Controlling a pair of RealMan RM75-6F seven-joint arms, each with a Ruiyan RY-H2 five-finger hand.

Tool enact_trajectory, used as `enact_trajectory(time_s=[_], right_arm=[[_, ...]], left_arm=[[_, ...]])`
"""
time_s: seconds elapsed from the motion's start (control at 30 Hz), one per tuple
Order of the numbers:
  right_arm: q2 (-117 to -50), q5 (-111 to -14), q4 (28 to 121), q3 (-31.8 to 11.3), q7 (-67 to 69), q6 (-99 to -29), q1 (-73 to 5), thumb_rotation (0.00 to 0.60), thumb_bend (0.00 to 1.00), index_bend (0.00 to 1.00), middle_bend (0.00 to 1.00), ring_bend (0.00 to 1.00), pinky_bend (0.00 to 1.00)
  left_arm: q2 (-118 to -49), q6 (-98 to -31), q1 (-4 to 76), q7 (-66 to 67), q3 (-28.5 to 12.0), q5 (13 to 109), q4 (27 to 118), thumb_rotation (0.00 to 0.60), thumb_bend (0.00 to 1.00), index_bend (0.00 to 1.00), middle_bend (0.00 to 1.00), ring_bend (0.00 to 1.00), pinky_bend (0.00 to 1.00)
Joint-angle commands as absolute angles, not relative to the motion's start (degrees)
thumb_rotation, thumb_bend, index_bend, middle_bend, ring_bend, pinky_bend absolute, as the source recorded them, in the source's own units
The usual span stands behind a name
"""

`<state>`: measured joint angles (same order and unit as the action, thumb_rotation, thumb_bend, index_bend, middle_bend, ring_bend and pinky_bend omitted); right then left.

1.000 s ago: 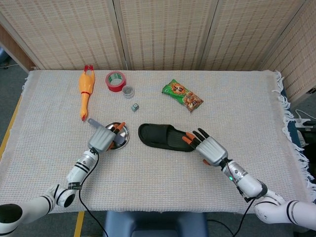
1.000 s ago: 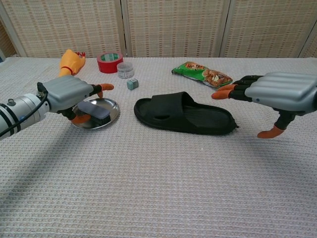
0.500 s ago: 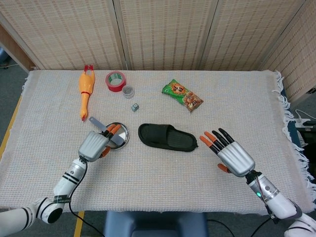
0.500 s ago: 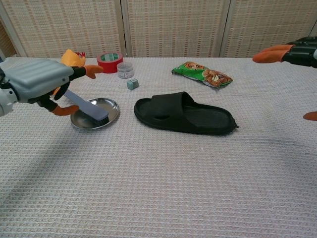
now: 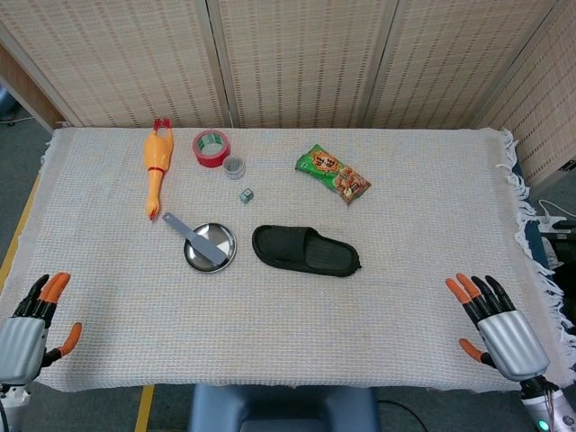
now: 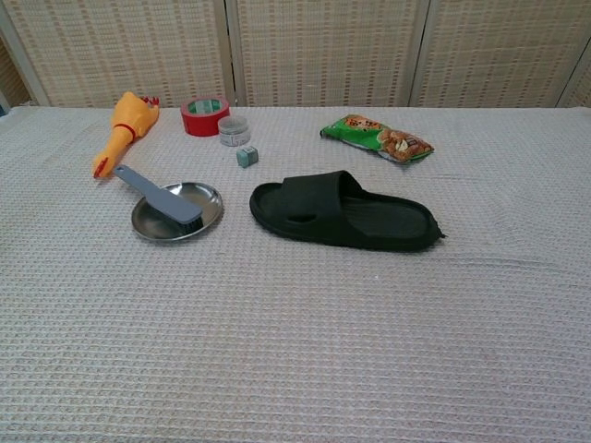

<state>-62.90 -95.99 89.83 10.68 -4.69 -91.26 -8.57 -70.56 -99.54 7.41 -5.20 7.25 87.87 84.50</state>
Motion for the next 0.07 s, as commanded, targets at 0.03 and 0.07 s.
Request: enact_trajectory(time_s=[0.03, 0.07], right_arm=[[-64.7, -96.6, 85.8, 8.9, -2.0, -94.9, -6.1, 0.6, 0.12, 0.0, 0.0, 0.0, 0.0], [-64.7, -96.5, 85.7, 8.6, -1.5, -94.8, -6.0, 0.6, 0.12, 0.0, 0.0, 0.0, 0.0]], left_arm=[[-70.0, -99.5, 5.7, -3.7, 6.8, 87.9, 82.7, 0.6, 0.42, 0.0, 0.01, 0.0, 0.2], [-70.1, -99.3, 5.6, -3.7, 6.5, 87.9, 82.7, 0.6, 0.42, 0.0, 0.0, 0.0, 0.2]])
